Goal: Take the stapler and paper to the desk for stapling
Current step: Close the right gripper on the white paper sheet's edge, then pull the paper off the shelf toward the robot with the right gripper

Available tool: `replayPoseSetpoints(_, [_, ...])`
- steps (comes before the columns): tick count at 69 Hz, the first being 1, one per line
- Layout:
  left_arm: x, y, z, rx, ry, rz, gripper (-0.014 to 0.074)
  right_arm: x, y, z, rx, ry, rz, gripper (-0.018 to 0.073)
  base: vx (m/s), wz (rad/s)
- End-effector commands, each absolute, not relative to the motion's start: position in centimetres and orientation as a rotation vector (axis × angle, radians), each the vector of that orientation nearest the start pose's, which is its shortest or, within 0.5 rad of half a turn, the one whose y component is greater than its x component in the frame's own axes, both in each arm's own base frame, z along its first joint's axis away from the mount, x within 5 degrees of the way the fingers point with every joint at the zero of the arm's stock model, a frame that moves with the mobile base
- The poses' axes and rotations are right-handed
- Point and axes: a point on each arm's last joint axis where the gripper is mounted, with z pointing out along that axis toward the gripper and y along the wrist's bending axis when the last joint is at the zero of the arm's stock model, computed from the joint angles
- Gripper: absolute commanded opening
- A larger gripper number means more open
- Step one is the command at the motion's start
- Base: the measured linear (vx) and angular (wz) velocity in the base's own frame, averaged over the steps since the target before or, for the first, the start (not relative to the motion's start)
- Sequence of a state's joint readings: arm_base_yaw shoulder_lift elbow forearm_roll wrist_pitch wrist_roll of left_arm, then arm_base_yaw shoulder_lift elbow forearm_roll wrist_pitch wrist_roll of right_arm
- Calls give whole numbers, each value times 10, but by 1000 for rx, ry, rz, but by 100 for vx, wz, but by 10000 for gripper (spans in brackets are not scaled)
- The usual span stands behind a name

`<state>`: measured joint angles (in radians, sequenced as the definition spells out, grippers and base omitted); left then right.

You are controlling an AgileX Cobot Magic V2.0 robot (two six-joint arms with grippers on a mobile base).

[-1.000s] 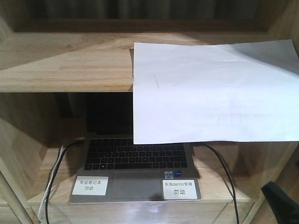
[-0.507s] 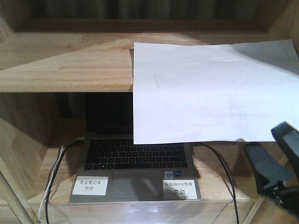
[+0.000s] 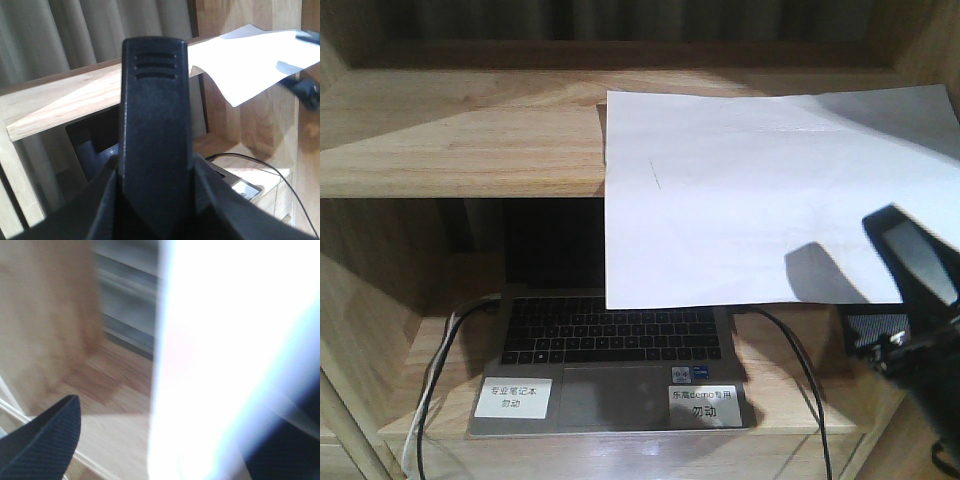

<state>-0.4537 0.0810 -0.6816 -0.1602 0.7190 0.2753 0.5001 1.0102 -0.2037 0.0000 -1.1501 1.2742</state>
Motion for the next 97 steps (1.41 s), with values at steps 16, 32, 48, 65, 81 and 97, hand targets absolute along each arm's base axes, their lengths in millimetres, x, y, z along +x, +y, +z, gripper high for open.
replayPoseSetpoints(16, [-13,-4,376,505,1390,-348,-6,156,79,310,417,900,1582,594,0,0])
replayPoseSetpoints(32, [-13,-4,376,505,1390,-348,-6,157,80,319,392,874,1580,552,0,0])
replayPoseSetpoints(48, [-13,-4,376,505,1390,-348,-6,157,81,319,396,876,1608,258,0,0])
replayPoseSetpoints(65, [-13,-4,376,505,1390,-348,-6,155,85,319,346,897,1619,-12,0,0])
replayPoseSetpoints(81, [-13,-4,376,505,1390,-348,-6,155,85,319,344,897,1616,-9,0,0])
replayPoseSetpoints(97, [-13,-4,376,505,1390,-348,-6,154,87,320,310,905,1622,-9,0,0])
